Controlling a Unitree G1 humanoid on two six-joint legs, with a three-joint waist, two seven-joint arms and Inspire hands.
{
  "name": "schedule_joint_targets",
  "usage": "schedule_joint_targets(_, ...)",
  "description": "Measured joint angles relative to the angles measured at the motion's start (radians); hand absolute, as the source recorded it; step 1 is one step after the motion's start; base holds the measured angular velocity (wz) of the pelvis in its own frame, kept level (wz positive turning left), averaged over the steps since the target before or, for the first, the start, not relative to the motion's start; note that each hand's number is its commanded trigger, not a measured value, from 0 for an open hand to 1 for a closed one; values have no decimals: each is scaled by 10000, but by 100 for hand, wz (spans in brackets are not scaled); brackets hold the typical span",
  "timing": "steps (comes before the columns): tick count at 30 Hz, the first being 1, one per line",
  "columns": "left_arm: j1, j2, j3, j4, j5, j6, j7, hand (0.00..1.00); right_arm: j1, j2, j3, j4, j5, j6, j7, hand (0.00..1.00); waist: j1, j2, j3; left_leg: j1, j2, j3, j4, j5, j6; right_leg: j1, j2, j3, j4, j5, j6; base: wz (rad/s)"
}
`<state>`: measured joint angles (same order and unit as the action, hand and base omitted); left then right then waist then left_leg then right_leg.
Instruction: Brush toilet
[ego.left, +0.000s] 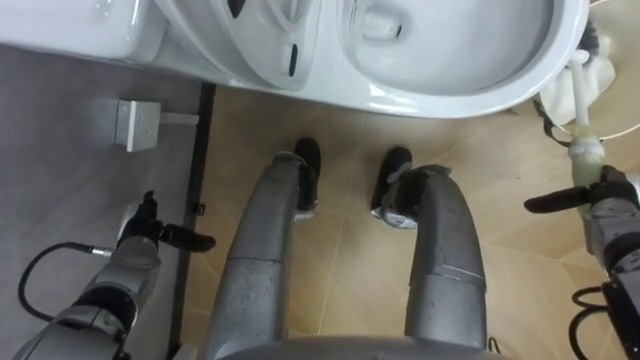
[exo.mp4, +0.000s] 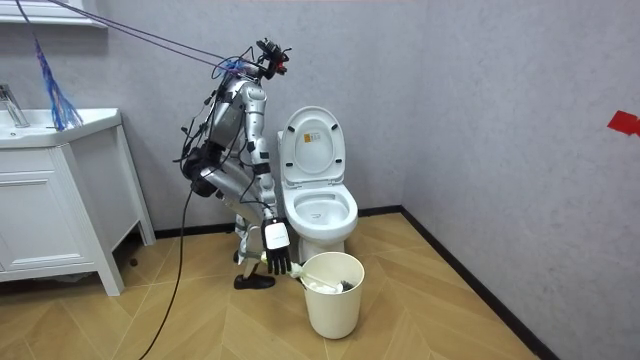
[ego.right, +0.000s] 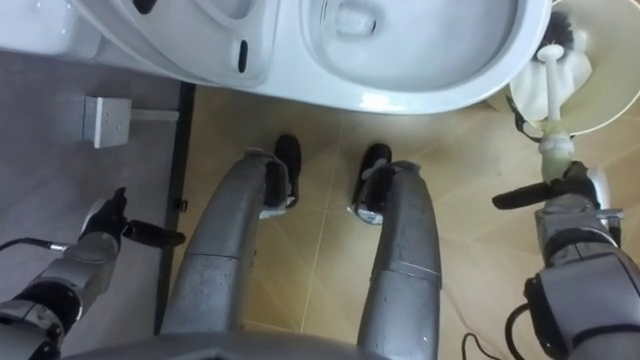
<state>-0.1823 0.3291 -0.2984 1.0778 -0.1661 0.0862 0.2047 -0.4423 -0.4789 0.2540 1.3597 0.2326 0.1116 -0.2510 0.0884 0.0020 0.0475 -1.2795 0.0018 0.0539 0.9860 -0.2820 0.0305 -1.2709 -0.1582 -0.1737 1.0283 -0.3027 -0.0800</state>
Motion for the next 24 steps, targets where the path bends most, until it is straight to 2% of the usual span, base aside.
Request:
schedule_joint_targets(1,2,14,0,-5,0,0,7,0,-1,-1,0,2,29,-1,-16,28,9,0,0,-36,7,-5,23,0,0,-29,-2,-11,19,-5,-4,0)
schedule_joint_targets(2,3,14,-1,-16,-2,0,8,0,-1,0,1,2,49,0,-20,73,13,0,0,-44,3,-5,32,-1,0,-37,-17,-11,34,-13,-4,0)
schedule_joint_targets(3,3,17,-1,-26,-3,0,9,0,-3,0,1,2,70,0,-26,100,22,0,0,-49,1,-5,36,-1,0,-43,-40,-10,41,-14,-4,0)
schedule_joint_targets(6,4,34,-9,-112,-20,1,28,0,-31,-2,-2,0,206,3,-117,100,17,0,0,-113,0,0,75,-4,4,-110,-108,-28,103,-35,-22,0)
schedule_joint_targets(10,5,52,-17,-508,-54,23,83,0,-156,-184,-4,-8,1193,-52,-315,100,76,4,-2,-397,1,30,332,-74,11,-426,-34,55,359,-82,-21,-1)
schedule_joint_targets(14,66,61,-15,-830,-203,43,129,0,-157,-188,-29,-3,2168,-82,-344,100,188,0,0,-443,-3,108,428,-127,-20,-567,12,221,543,-172,3,1)
schedule_joint_targets(17,225,64,-14,-889,-198,47,226,0,-159,-186,-32,0,2573,-99,-377,100,218,-1,0,-441,18,121,520,-186,-51,-588,14,235,665,-224,-58,0)
schedule_joint_targets(24,449,64,-13,-921,-363,65,282,0,-146,-185,-127,14,3703,-137,-414,100,117,-5,-1,-429,35,109,565,-216,-63,-560,39,235,690,-245,-67,0)
